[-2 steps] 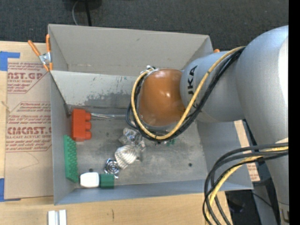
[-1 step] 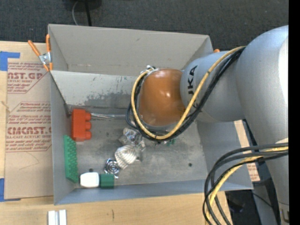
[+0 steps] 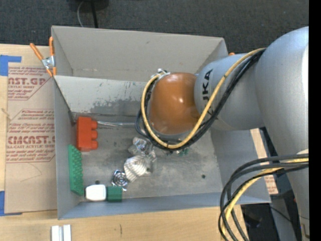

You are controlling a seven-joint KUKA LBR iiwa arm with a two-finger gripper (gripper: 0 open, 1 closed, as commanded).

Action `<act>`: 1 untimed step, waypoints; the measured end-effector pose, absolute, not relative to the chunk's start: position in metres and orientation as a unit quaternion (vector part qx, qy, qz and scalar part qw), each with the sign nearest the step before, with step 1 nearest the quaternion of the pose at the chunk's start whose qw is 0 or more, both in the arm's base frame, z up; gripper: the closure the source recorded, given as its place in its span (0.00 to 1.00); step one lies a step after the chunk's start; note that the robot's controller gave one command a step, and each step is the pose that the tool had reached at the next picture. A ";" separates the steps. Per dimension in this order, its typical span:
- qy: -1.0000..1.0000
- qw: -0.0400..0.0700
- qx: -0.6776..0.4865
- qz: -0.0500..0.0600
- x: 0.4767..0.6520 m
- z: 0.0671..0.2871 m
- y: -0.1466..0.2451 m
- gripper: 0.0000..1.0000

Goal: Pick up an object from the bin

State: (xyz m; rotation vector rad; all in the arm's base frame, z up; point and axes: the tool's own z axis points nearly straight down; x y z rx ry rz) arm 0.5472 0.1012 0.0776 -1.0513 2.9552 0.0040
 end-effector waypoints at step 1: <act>0.942 0.001 -0.335 0.002 0.546 0.091 0.101 1.00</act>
Offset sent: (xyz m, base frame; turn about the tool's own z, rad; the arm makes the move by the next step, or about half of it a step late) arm 0.0001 0.0001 0.0316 0.0000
